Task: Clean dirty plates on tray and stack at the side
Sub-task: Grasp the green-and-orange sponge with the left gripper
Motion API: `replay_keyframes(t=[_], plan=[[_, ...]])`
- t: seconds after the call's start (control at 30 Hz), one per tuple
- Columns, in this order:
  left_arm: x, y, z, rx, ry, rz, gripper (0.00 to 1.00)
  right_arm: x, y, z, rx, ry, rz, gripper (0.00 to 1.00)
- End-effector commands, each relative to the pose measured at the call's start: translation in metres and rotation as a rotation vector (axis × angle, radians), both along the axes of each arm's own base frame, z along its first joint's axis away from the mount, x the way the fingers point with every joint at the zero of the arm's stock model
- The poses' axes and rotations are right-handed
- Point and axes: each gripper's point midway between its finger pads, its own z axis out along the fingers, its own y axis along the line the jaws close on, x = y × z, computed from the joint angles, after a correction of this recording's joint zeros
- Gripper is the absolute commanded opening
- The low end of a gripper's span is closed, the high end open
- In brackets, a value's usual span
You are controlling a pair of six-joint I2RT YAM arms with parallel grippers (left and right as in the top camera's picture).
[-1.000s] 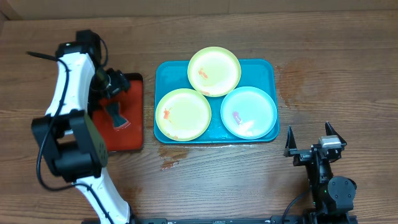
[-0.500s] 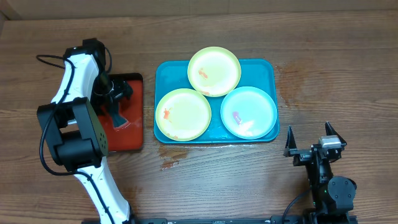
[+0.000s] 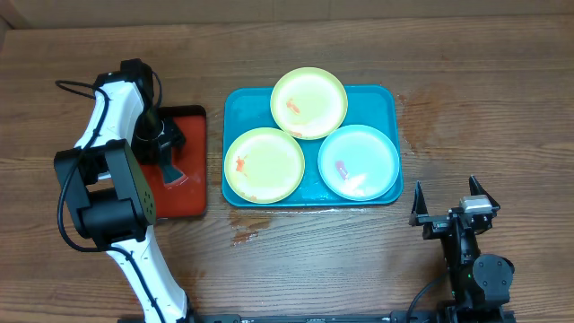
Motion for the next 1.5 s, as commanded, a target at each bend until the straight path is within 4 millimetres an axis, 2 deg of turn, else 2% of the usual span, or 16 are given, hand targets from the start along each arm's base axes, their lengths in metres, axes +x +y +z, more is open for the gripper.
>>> replay_keyframes(t=[0.0, 0.17, 0.4, 0.53, 0.63, 0.67, 0.7, 0.73, 0.93, 1.03, 1.1, 1.2, 1.3, 1.33, 1.43, 1.47], plan=[[-0.006, 0.005, -0.006, 0.009, 0.023, -0.017, 0.76, 0.000, 0.003, -0.002, 0.004, -0.004, 0.011, 1.00], [-0.010, 0.004, -0.012, 0.007, 0.036, -0.017, 0.76, 0.000, 0.003, -0.002, 0.004, -0.004, 0.011, 1.00], [-0.016, 0.003, -0.028, 0.005, 0.037, -0.039, 0.65, 0.000, 0.003, -0.002, 0.004, -0.004, 0.011, 1.00], [-0.018, 0.003, -0.028, 0.003, 0.044, -0.055, 0.25, 0.000, 0.003, -0.002, 0.004, -0.004, 0.011, 1.00], [-0.021, 0.002, -0.027, -0.003, 0.060, -0.061, 0.11, 0.000, 0.003, -0.002, 0.004, -0.004, 0.011, 1.00], [-0.023, 0.001, -0.025, -0.005, 0.068, -0.061, 0.22, 0.000, 0.003, -0.002, 0.004, -0.004, 0.011, 1.00], [-0.025, 0.001, -0.025, -0.008, 0.078, -0.061, 0.51, 0.000, 0.003, -0.002, 0.004, -0.004, 0.011, 1.00], [-0.030, 0.000, -0.024, -0.013, 0.097, -0.061, 1.00, 0.000, 0.003, -0.002, 0.004, -0.004, 0.011, 1.00], [-0.061, -0.012, -0.016, -0.071, 0.223, -0.056, 1.00, 0.000, 0.003, -0.002, 0.004, -0.004, 0.011, 1.00], [-0.068, -0.013, -0.014, -0.081, 0.253, -0.055, 0.99, 0.000, 0.003, -0.002, 0.004, -0.004, 0.011, 1.00], [-0.067, -0.013, -0.014, -0.081, 0.251, -0.055, 0.87, 0.000, 0.003, -0.002, 0.004, -0.004, 0.011, 1.00], [-0.063, -0.013, -0.015, -0.077, 0.233, -0.055, 0.46, 0.000, 0.003, -0.002, 0.004, -0.004, 0.011, 1.00], [-0.057, -0.012, -0.017, -0.072, 0.209, -0.055, 0.12, 0.000, 0.003, -0.002, 0.004, -0.004, 0.011, 1.00], [-0.056, -0.011, -0.018, -0.070, 0.203, -0.055, 0.04, 0.000, 0.003, -0.002, 0.004, -0.004, 0.011, 1.00], [-0.053, -0.010, -0.019, -0.065, 0.190, -0.057, 0.04, 0.000, 0.003, -0.002, 0.004, -0.004, 0.011, 1.00], [-0.053, -0.009, -0.019, -0.061, 0.190, -0.060, 0.13, 0.000, 0.003, -0.002, 0.004, -0.004, 0.011, 1.00]])
